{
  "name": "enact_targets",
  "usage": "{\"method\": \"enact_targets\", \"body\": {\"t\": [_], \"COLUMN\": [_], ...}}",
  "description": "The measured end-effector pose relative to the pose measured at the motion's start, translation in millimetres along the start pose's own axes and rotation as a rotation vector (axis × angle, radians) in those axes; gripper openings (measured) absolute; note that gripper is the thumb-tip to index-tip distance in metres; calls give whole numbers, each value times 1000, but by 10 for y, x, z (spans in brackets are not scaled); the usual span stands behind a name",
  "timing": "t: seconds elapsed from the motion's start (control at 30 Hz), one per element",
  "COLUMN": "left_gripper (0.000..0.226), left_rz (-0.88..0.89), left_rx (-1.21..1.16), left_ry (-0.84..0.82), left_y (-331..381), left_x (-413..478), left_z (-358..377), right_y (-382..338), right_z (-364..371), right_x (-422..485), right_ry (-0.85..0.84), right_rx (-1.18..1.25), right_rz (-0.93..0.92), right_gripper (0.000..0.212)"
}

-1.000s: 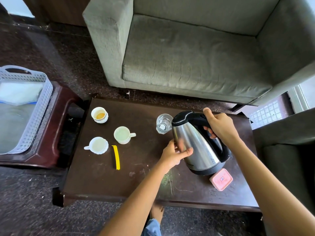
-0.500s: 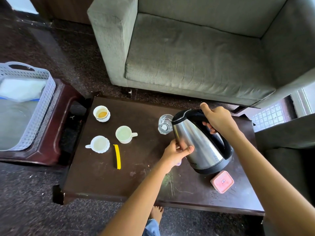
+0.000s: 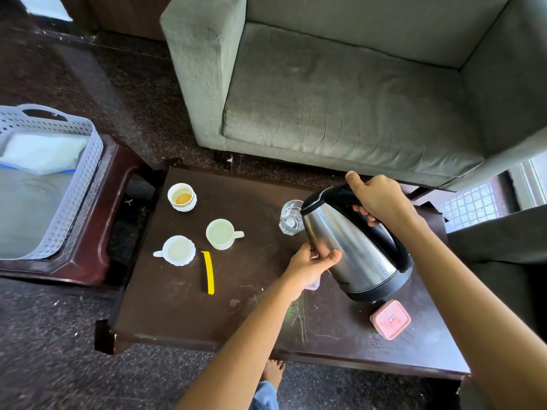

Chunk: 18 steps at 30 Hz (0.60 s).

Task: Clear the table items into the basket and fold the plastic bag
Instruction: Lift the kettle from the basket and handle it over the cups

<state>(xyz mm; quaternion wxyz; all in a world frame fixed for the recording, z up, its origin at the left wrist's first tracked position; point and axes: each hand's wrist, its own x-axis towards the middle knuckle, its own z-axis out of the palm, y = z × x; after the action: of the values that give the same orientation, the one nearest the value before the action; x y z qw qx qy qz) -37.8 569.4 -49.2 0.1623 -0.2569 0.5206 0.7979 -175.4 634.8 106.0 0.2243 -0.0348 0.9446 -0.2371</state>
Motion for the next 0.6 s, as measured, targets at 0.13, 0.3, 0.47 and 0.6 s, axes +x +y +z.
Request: {"method": "enact_targets", "body": {"t": [0.13,0.3,0.47,0.6], "left_gripper": [66,68,55,74], "left_rz": [1,-4,-33,-29], "left_rx": [24,52,-1,-7], "left_ry": [14,4,-11,-22], "left_y": [26,51,87,121], "left_x": [-5,0,-19,-71], "left_z": [-1,3,10,43], "right_y": [-46,-101,-123,-123], "right_z": [-6,4,-3,3], "right_x": [25,12,34,44], "right_ry": [-9,1,20,25], "right_rx": [-37,-88,-113,-139], "right_rz": [6,9,7,-7], "right_gripper": [68,67,68,69]}}
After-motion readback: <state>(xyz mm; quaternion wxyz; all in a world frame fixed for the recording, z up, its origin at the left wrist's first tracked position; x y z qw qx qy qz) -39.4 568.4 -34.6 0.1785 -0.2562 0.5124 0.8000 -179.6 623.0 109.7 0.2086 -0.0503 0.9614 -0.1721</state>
